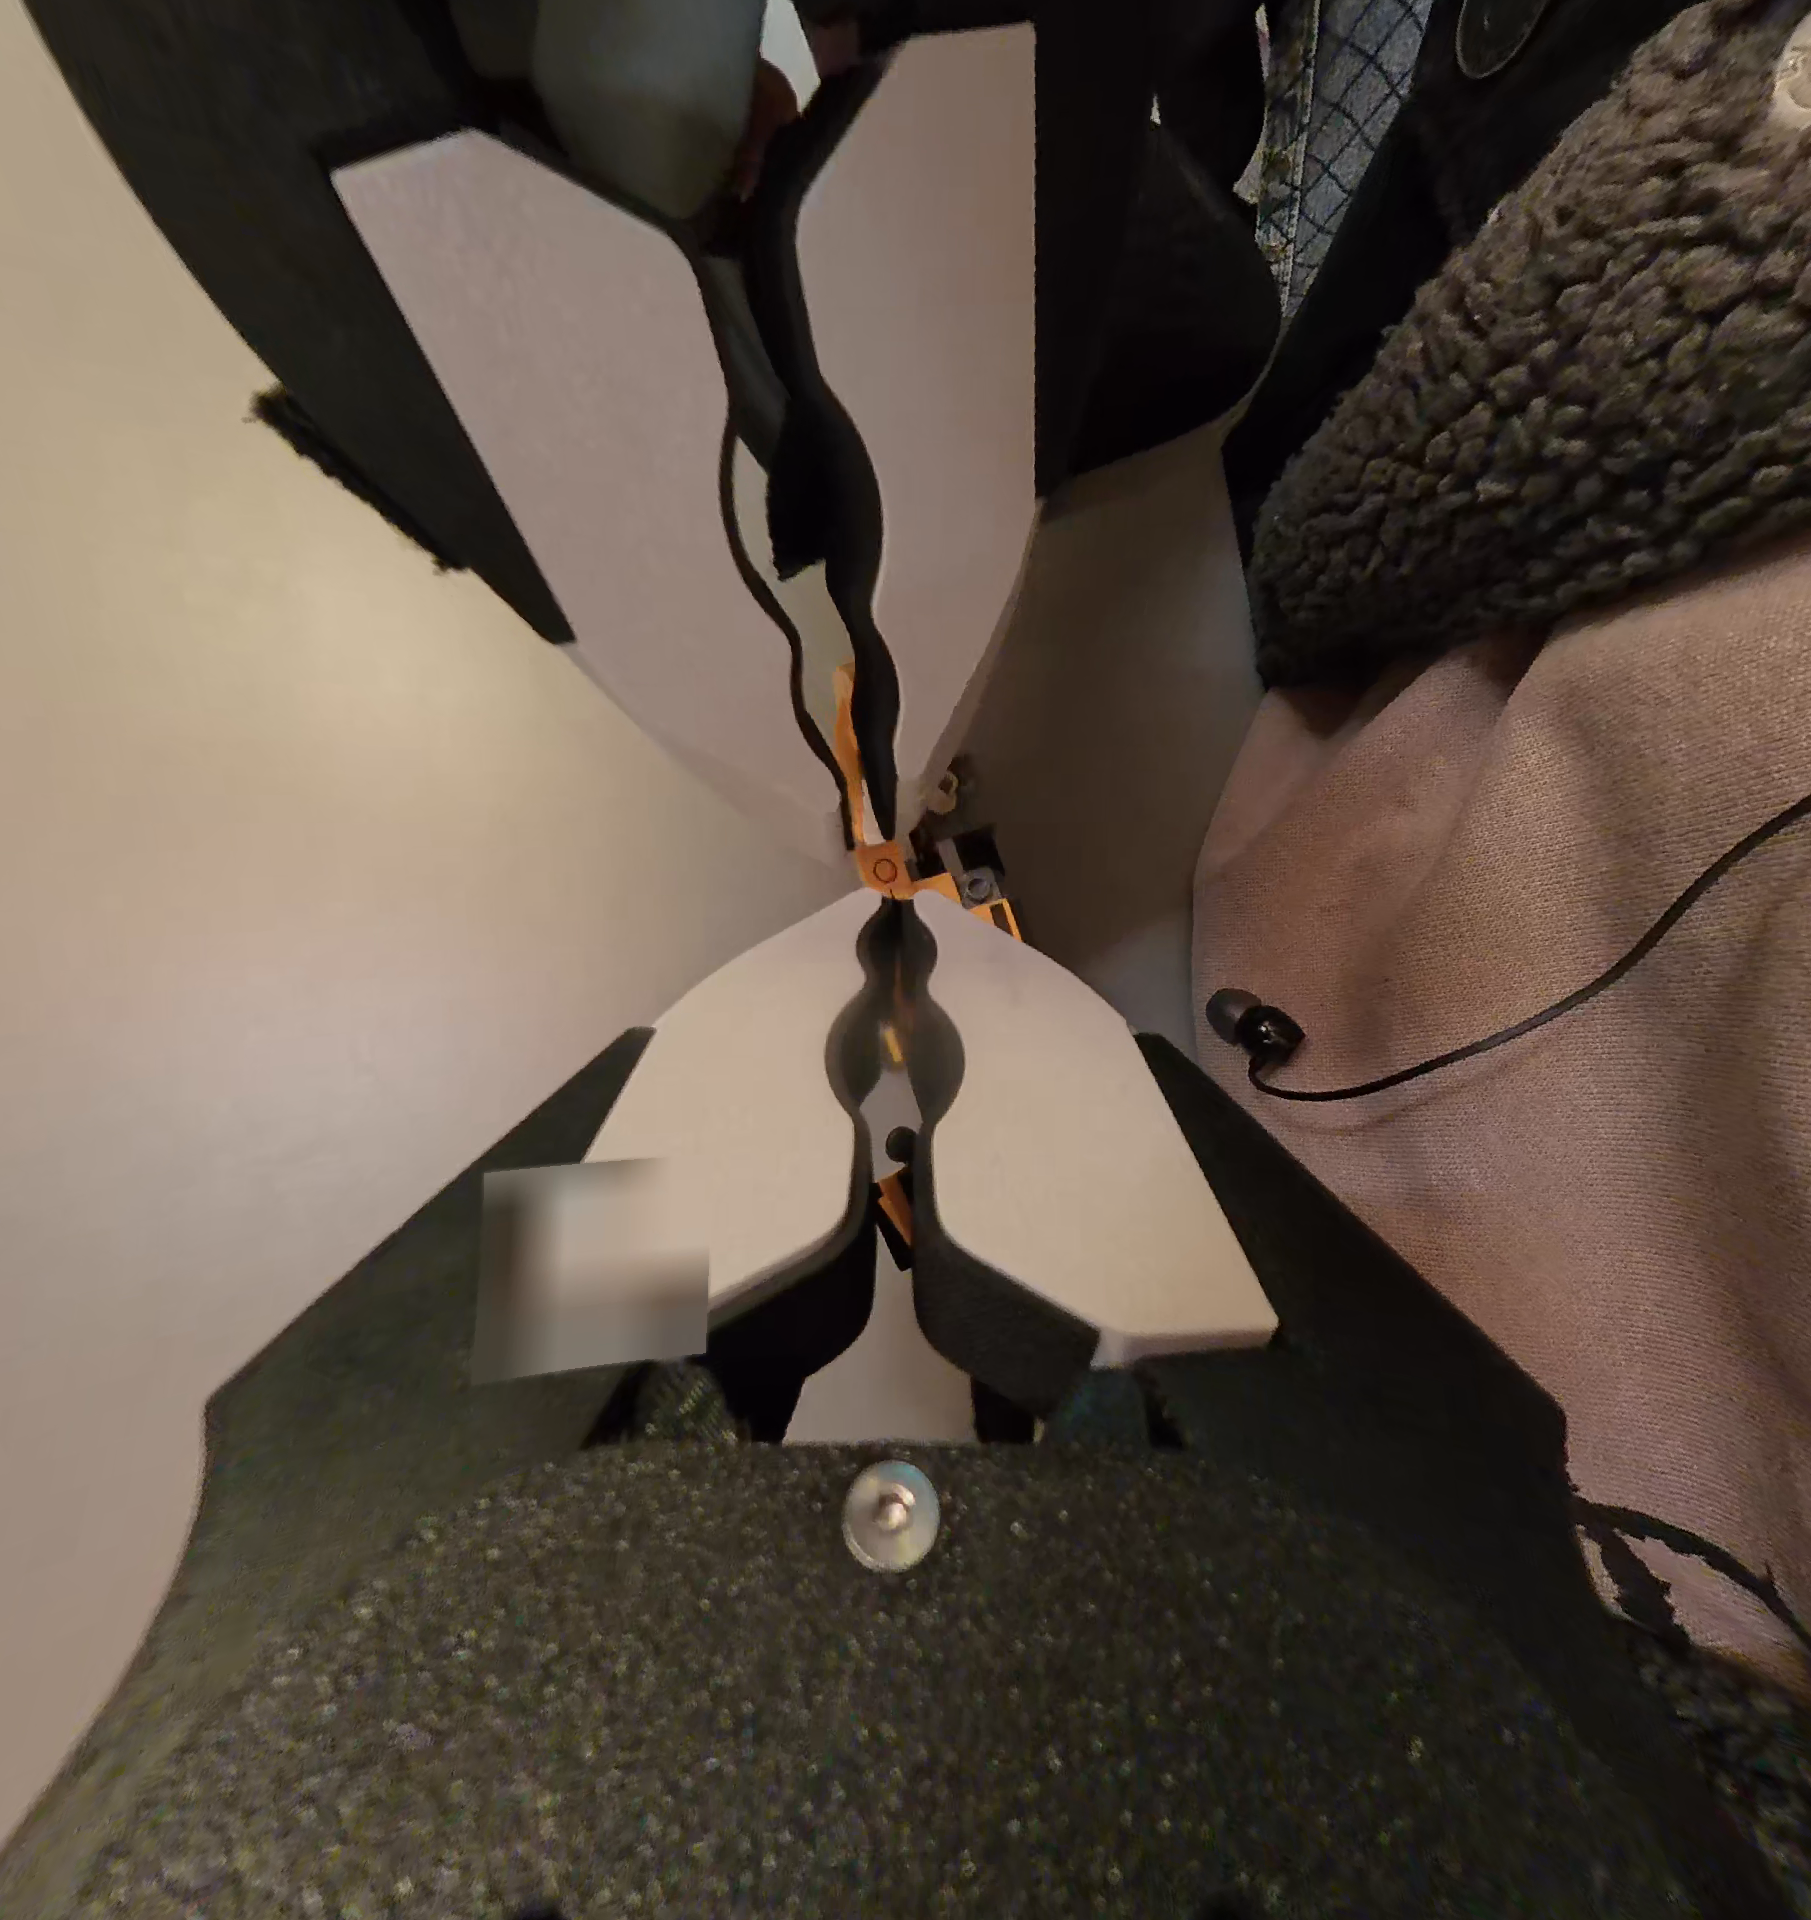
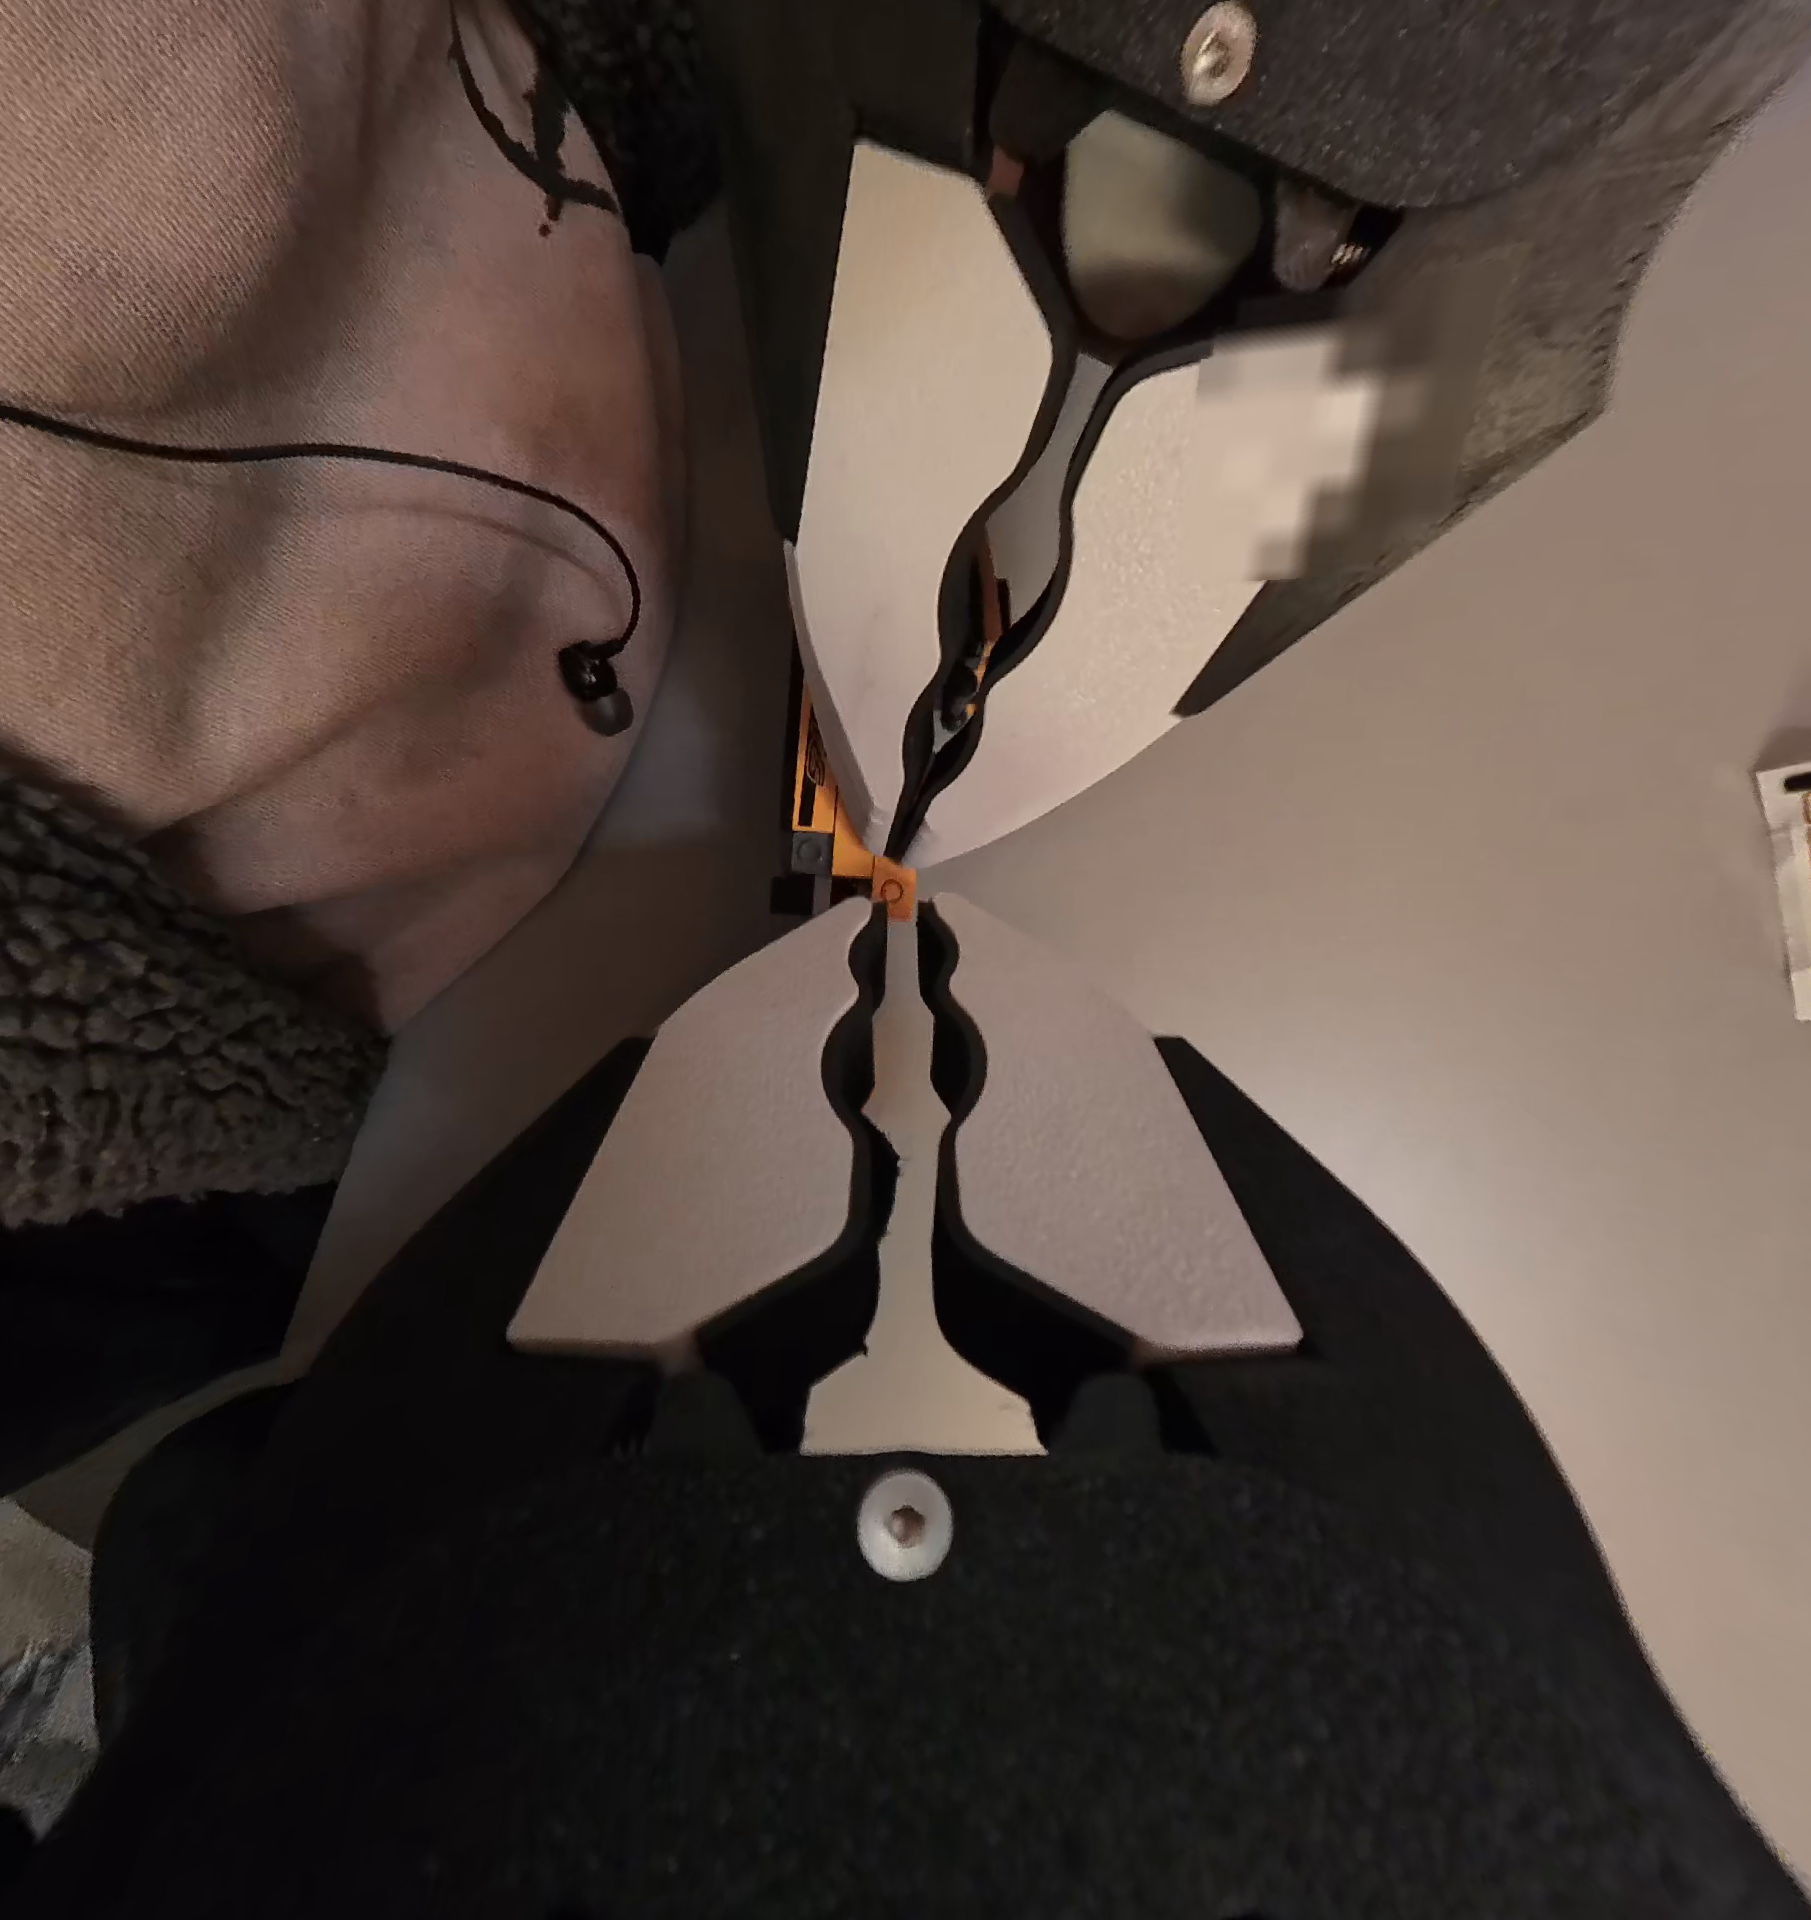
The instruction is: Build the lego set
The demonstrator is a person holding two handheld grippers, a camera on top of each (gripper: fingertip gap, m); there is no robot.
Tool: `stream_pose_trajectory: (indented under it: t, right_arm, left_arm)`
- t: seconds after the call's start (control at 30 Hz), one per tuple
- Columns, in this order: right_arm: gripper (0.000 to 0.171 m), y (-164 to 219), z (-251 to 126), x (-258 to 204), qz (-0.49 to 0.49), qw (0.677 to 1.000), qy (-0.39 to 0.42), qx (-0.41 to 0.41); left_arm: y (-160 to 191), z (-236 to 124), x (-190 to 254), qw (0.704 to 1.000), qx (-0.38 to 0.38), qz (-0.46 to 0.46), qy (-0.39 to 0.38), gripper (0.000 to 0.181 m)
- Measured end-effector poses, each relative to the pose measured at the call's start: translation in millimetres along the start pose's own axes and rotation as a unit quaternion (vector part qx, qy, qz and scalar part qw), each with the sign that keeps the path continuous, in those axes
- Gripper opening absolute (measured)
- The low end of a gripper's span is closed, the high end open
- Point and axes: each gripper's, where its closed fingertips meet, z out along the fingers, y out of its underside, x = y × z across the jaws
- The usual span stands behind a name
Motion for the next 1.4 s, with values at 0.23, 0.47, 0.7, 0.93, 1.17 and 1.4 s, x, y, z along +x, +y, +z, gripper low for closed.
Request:
stream_pose_trajectory:
  t: [0.23, 0.47, 0.7, 0.93, 1.17, 1.4]
  right_arm:
    - [0.003, -5, 2, -1, 0.023, 0.999, 0.008, 0.021]
    - [0.006, -4, 2, -6, 0.020, 1.000, 0.004, 0.016]
    - [0.005, -3, 2, -8, 0.021, 1.000, 0.000, 0.014]
    - [0.007, 0, 5, -11, 0.009, 1.000, 0.011, 0.004]
    - [0.006, -1, 7, -11, 0.007, 1.000, 0.021, 0.001]
    - [0.005, -4, 8, -11, 0.016, 1.000, 0.018, 0.012]
  left_arm:
    - [-2, -15, -3, 1.000, 0.021, -0.016, -0.007, 0.007]
    - [13, -18, 8, 0.998, 0.016, -0.051, 0.019, 0.031]
    - [11, -17, 11, 0.998, 0.021, -0.046, 0.024, 0.032]
    - [8, -16, 11, 0.997, 0.031, -0.054, 0.038, 0.033]
    - [7, -15, 11, 0.997, 0.035, -0.056, 0.039, 0.033]
    - [7, -16, 10, 0.997, 0.040, -0.055, 0.040, 0.033]
